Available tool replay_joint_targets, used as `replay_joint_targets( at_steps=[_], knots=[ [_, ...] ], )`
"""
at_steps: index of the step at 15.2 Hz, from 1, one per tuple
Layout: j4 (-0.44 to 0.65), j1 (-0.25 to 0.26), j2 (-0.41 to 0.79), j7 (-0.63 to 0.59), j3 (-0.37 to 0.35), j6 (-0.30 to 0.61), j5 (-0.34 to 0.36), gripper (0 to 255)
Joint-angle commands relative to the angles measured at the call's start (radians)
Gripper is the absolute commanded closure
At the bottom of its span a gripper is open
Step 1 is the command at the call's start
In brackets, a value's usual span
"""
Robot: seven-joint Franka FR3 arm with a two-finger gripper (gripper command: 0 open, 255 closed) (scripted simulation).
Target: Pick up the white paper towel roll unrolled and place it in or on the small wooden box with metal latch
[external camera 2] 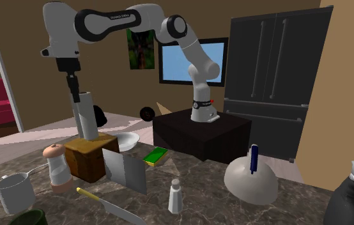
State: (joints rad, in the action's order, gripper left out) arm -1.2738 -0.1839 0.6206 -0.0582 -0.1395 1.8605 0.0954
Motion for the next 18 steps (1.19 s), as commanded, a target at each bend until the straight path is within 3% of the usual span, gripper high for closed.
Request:
replay_joint_targets(
  at_steps=[1, 3, 4, 9, 13, 18],
  knots=[
    [0.0, 0.0, 0.0, 0.0, 0.0, 0.001, 0.0, 255],
    [0.0, 0.0, 0.0, 0.0, 0.0, 0.001, 0.0, 255],
    [0.0, 0.0, 0.0, 0.0, 0.0, 0.001, 0.0, 0],
    [0.0, 0.0, 0.0, 0.0, 0.0, 0.001, 0.0, 0],
    [0.12, 0.006, -0.004, 0.004, -0.002, -0.124, -0.002, 0],
    [0.12, 0.006, -0.004, 0.004, -0.002, -0.124, -0.002, 0]
  ],
)
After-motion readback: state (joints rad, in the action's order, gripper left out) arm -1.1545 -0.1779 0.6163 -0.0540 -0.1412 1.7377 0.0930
